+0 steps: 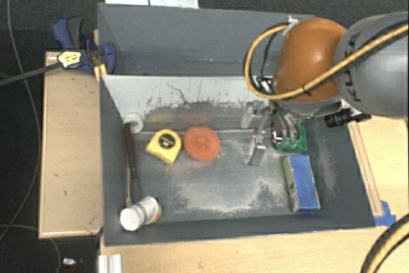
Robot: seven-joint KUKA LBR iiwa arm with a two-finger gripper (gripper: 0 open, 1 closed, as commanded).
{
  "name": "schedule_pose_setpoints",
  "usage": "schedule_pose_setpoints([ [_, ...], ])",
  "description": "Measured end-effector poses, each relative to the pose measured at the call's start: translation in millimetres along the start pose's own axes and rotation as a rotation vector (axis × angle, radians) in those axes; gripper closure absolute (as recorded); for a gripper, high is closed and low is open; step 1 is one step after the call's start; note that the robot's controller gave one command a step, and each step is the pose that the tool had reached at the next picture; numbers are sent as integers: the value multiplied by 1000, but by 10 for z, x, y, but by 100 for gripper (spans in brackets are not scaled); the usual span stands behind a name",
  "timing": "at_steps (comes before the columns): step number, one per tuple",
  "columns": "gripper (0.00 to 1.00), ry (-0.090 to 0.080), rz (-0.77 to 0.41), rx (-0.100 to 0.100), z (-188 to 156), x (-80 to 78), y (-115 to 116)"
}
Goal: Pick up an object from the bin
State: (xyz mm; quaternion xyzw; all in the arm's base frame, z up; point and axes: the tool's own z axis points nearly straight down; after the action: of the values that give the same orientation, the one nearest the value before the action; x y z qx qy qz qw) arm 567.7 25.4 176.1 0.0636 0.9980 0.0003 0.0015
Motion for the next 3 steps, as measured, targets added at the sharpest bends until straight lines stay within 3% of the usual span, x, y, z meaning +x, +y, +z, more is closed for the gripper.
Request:
schedule_pose_setpoints([
  [1,0,-4,-57,-1,64,-25,158],
  [2,0,-2,68,-1,438,-148,313],
  [3,0,-7,-44,1,766,-158,553],
])
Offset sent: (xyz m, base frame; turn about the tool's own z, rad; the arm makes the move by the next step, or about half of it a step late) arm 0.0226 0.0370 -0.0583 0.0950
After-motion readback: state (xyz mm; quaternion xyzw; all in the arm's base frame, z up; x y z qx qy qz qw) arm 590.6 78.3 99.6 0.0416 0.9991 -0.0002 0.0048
